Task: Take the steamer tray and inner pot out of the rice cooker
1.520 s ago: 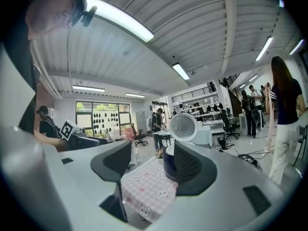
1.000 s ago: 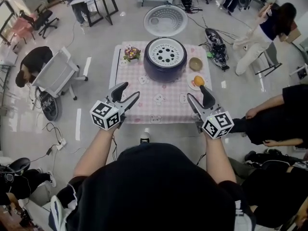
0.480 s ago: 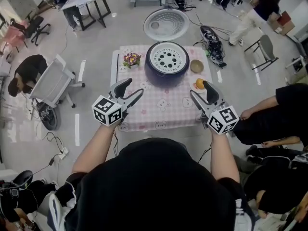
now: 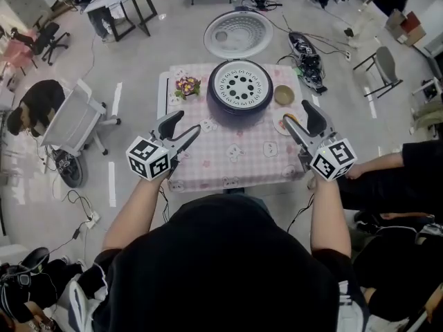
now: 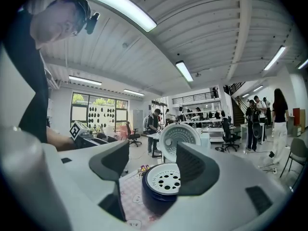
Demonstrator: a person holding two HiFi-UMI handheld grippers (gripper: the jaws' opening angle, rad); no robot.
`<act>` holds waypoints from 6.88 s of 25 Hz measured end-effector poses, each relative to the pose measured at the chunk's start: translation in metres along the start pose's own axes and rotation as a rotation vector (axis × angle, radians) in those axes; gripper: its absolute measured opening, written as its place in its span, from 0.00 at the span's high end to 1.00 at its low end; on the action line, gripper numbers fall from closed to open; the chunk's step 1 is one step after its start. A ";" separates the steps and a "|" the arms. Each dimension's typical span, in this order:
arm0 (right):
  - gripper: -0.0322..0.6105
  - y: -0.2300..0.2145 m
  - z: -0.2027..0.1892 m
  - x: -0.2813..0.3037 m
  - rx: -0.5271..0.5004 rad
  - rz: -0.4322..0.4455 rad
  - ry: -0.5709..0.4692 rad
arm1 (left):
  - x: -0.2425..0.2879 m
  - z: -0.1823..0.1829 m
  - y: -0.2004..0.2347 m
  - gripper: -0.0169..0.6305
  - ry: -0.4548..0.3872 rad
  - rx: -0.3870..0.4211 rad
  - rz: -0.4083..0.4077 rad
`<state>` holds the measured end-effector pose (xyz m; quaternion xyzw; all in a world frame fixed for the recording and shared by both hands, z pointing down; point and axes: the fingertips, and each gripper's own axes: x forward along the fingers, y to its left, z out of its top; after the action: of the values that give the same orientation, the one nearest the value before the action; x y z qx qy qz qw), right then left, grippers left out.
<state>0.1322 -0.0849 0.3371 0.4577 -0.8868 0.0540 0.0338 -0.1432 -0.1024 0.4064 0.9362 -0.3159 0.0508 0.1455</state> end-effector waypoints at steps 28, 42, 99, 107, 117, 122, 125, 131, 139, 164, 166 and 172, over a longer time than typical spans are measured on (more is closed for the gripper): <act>0.38 -0.008 -0.144 0.147 -0.482 0.558 0.600 | 0.075 -0.024 0.061 0.52 0.031 -0.115 0.075; 0.43 -0.008 -0.259 0.156 -0.785 0.791 0.952 | 0.087 -0.047 0.083 0.52 0.051 -0.180 0.118; 0.91 -0.011 -0.234 0.141 -0.947 0.746 1.030 | 0.073 -0.046 0.044 0.52 0.055 -0.202 0.048; 0.91 -0.010 -0.217 0.131 -0.965 0.676 1.000 | 0.064 -0.047 0.031 0.52 0.053 -0.188 0.027; 0.91 -0.015 -0.189 0.113 -0.971 0.584 0.979 | 0.053 -0.039 0.022 0.52 0.048 -0.162 0.007; 0.91 -0.018 -0.173 0.094 -0.959 0.533 0.958 | 0.051 -0.037 0.011 0.52 0.050 -0.159 -0.013; 0.91 -0.028 -0.170 0.083 -0.945 0.496 0.964 | 0.054 -0.038 0.006 0.52 0.054 -0.154 -0.027; 0.91 -0.054 -0.168 0.056 -0.897 0.391 0.991 | 0.055 -0.041 -0.001 0.52 0.060 -0.144 -0.051; 0.91 -0.075 -0.176 0.015 -0.812 0.302 1.021 | 0.058 -0.047 -0.010 0.52 0.084 -0.151 -0.074; 0.91 -0.077 -0.312 -0.103 -0.428 0.168 1.146 | 0.081 -0.067 -0.036 0.52 0.170 -0.141 -0.157; 0.91 -0.078 -0.325 -0.110 -0.401 0.157 1.157 | 0.081 -0.068 -0.038 0.52 0.176 -0.143 -0.159; 0.91 -0.080 -0.364 -0.123 -0.356 0.131 1.212 | 0.088 -0.071 -0.039 0.52 0.185 -0.143 -0.161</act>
<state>0.2728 0.0142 0.6894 0.2781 -0.7318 0.1571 0.6020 -0.0499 -0.1019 0.4810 0.9371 -0.2278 0.1022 0.2438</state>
